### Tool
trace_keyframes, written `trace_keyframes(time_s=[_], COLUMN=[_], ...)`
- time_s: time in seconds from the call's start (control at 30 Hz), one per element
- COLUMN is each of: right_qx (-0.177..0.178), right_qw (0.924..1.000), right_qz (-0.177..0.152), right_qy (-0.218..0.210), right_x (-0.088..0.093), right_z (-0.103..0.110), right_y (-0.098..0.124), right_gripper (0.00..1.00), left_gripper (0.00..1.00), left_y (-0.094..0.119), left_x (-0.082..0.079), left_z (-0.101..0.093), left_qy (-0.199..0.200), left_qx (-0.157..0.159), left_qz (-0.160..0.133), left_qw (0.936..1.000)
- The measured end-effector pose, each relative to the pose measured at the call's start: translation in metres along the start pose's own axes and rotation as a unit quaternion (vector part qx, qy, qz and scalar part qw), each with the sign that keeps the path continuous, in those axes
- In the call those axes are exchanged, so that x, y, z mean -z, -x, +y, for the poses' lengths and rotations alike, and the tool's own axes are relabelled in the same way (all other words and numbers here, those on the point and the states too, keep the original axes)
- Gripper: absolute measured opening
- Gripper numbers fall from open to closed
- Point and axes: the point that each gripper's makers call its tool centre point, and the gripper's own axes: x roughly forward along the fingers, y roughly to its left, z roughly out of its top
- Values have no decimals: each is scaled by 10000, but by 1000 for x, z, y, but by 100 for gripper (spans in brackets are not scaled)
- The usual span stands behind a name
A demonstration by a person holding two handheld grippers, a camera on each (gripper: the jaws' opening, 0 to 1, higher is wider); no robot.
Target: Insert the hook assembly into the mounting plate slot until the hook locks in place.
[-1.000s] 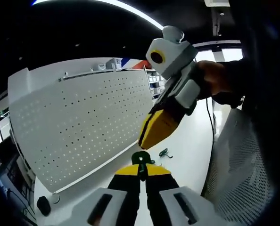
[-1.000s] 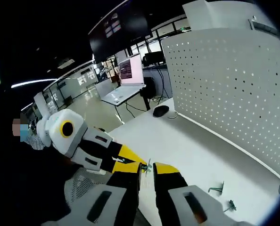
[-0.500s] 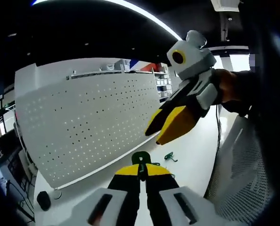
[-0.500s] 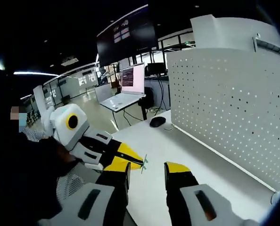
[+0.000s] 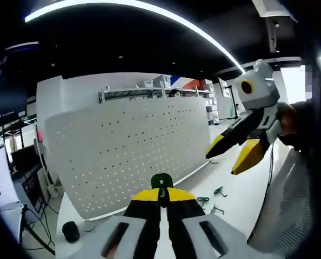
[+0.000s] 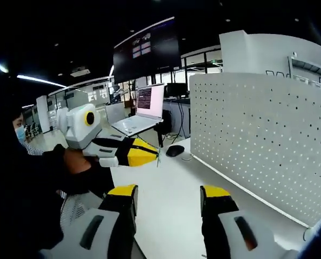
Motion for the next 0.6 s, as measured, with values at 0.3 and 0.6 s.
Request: trace_keyframes(time_s=[0.3, 0.6], right_qx=[289, 519], right_qw=[9993, 9973], right_qz=[-209, -449], right_qy=[113, 245], right_x=[-7, -17], right_z=[-12, -18], right_y=[10, 17], right_gripper=[59, 66], left_gripper=[3, 3], left_y=[-6, -14], left_x=[-17, -23], left_z=[41, 65], left_qy=[-51, -103], left_qx=[-458, -748], left_qz=[-74, -57], left_qw=[9989, 9971])
